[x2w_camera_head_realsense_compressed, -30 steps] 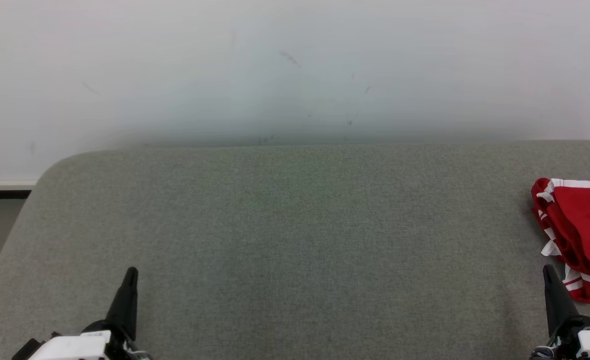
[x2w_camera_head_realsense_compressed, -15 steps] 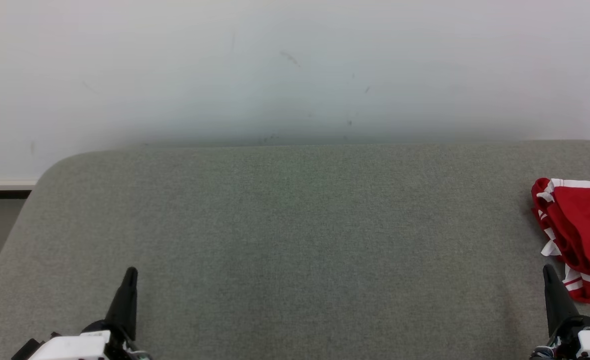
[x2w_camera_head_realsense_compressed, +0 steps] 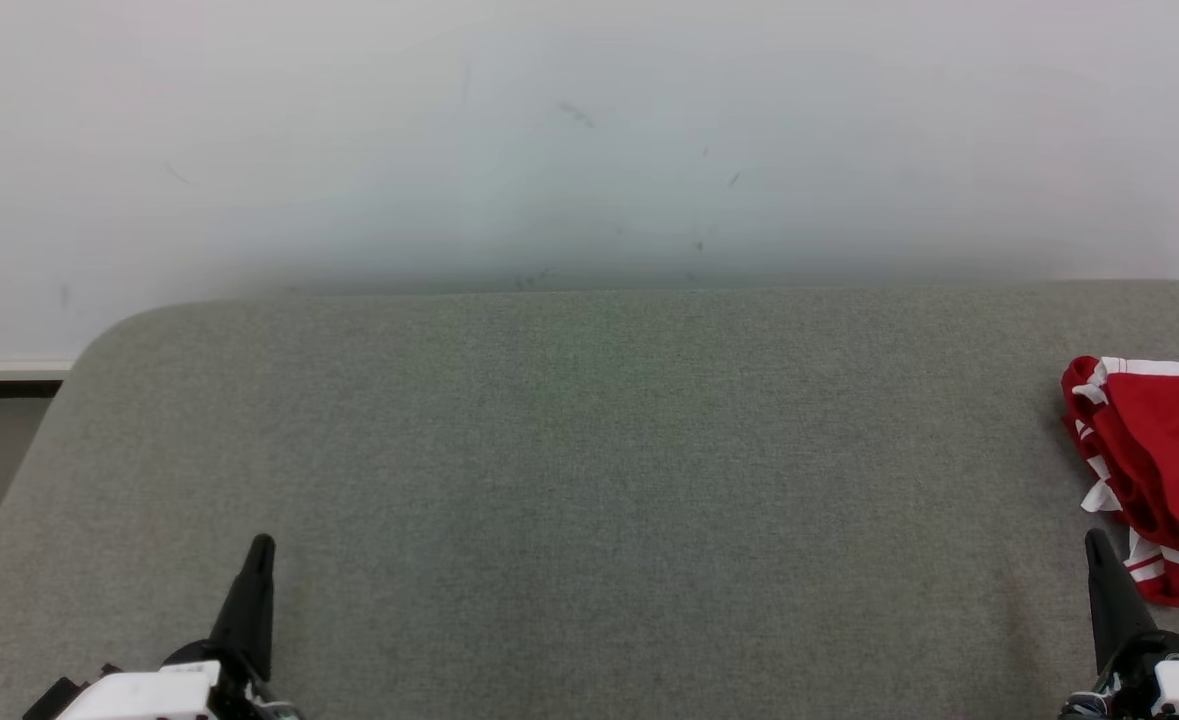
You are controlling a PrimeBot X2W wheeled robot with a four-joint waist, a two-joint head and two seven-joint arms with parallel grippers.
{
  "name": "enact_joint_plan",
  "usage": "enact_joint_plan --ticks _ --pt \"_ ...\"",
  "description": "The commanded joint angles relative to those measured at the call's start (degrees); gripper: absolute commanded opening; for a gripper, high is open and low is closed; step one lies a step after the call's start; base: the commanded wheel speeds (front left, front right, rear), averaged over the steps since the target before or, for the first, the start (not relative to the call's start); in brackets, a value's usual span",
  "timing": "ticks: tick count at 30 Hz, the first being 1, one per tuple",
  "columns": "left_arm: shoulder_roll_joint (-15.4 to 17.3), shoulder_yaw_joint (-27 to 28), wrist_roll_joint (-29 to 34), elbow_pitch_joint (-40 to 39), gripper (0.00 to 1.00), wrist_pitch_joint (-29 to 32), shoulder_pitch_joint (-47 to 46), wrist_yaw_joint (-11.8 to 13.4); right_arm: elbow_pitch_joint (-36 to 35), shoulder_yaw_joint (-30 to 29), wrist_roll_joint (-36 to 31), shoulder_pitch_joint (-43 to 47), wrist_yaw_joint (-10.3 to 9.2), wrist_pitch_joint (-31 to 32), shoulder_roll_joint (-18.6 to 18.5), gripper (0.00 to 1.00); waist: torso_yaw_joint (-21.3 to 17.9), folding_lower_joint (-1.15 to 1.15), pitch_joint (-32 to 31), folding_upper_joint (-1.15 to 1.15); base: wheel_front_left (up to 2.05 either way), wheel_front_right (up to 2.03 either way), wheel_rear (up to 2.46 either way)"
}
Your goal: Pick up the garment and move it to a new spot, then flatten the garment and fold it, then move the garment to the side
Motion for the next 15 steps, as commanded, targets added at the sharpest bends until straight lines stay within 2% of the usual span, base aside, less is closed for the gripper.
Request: enact_joint_plan --ticks 1,15 --pt "0.2 0.2 0.5 0.0 0.00 0.1 -0.5 -0.3 0.2 -0.2 0.1 -0.7 -0.12 0.2 -0.5 0.00 0.0 0.00 0.0 0.00 0.00 0.00 0.00" --pt "0.1 0.3 0.6 0.0 0.00 0.2 -0.5 -0.3 0.2 -0.2 0.1 -0.7 -0.12 0.2 -0.5 0.00 0.0 0.00 0.0 0.00 0.00 0.00 0.00"
